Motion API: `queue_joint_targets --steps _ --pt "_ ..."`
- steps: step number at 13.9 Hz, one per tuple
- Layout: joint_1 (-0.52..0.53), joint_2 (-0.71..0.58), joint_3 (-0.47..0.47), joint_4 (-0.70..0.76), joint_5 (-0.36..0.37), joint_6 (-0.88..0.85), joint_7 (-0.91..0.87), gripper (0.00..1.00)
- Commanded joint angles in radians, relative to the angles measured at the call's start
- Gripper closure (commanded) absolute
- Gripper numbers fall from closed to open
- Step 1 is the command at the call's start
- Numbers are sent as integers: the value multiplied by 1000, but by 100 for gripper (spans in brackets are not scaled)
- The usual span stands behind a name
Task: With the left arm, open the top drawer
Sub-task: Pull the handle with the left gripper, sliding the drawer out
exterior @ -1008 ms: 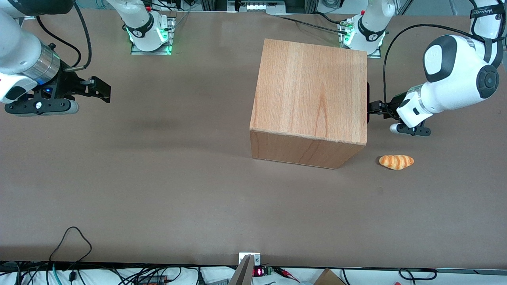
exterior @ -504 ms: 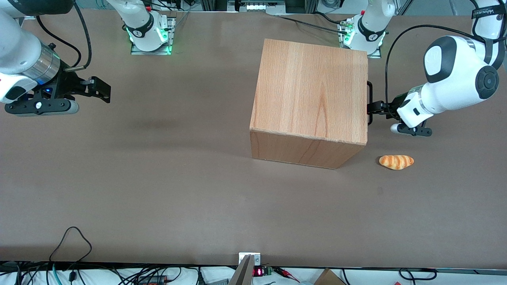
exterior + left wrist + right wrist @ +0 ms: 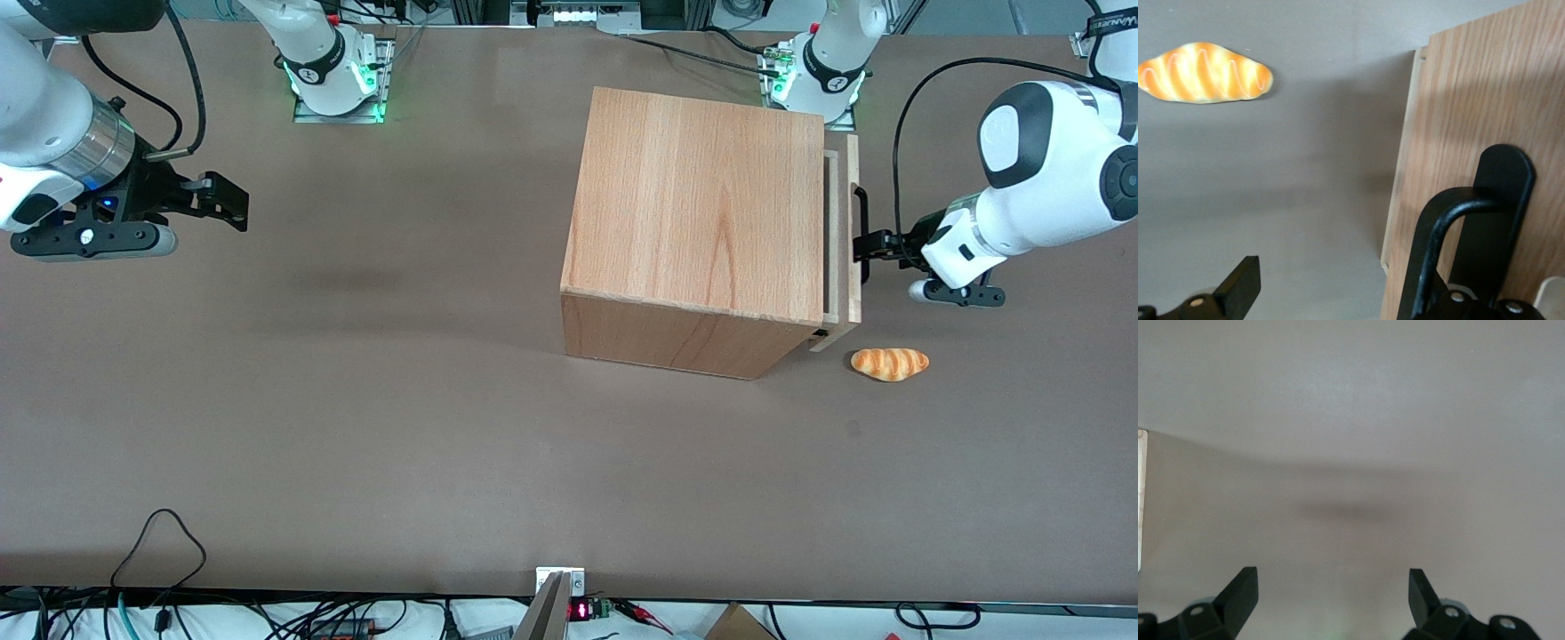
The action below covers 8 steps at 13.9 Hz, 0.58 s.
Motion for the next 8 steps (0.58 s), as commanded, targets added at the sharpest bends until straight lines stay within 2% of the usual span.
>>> queue_joint_targets --steps 1,5,8 --pt "46 1 -5 -14 87 9 12 0" --pt "110 2 -5 -5 133 15 15 0" --pt "172 4 -5 -2 137 20 66 0"
